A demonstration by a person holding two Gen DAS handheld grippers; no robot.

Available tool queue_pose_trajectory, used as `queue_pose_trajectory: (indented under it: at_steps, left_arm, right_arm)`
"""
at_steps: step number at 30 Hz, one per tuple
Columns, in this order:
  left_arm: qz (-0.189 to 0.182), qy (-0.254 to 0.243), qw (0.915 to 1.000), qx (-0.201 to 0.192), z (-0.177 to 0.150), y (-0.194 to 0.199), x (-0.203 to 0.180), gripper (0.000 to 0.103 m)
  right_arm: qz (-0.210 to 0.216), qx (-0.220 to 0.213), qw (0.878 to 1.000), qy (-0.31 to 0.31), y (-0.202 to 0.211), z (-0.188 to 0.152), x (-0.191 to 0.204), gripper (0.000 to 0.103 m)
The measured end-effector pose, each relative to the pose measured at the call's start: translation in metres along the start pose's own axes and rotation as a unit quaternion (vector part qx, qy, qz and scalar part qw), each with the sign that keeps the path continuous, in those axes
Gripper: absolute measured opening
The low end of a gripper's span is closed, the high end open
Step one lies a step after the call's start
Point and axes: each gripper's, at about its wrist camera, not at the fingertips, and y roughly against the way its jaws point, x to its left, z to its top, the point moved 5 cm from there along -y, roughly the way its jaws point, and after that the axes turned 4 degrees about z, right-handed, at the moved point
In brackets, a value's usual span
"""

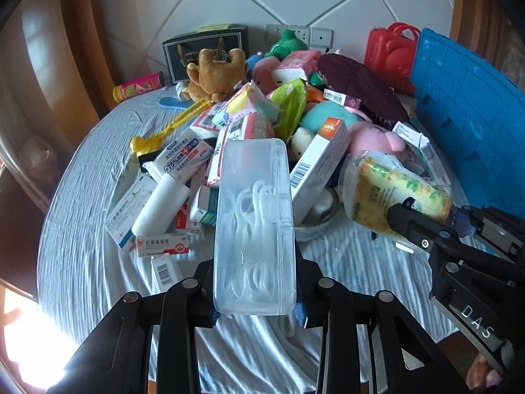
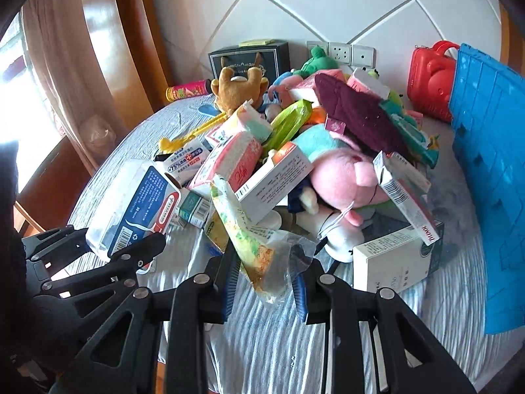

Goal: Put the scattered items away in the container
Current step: 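Carry the floss box with the left tool while the right tool carries the wipes pack to the crate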

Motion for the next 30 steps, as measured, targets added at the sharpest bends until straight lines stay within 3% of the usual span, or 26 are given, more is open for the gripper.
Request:
queue_pose_trajectory:
  at_steps: [9, 16, 22, 30]
  left_arm:
    - [-0.034, -0.014, 0.9970, -0.068, 0.031, 0.071, -0.017, 0.032]
    - [-0.061, -0.042, 0.9911, -0.111, 0.061, 0.117, -0.065, 0.032]
    - [-0.086, -0.069, 0.9830, -0.147, 0.088, 0.147, -0.152, 0.032]
    - [-0.135, -0.108, 0.9681, -0.181, 0.122, 0.189, -0.323, 0.032]
  right_arm:
    - [-0.063, -0.077, 0.995, -0.003, 0.099, 0.033, -0.011, 0.028]
    - [-0.109, -0.134, 0.985, -0.023, 0.173, 0.053, -0.052, 0.028]
    - [-0.154, -0.174, 0.972, -0.047, 0.241, 0.054, -0.132, 0.028]
    - [-0.225, -0.201, 0.951, -0.072, 0.332, 0.028, -0.277, 0.028]
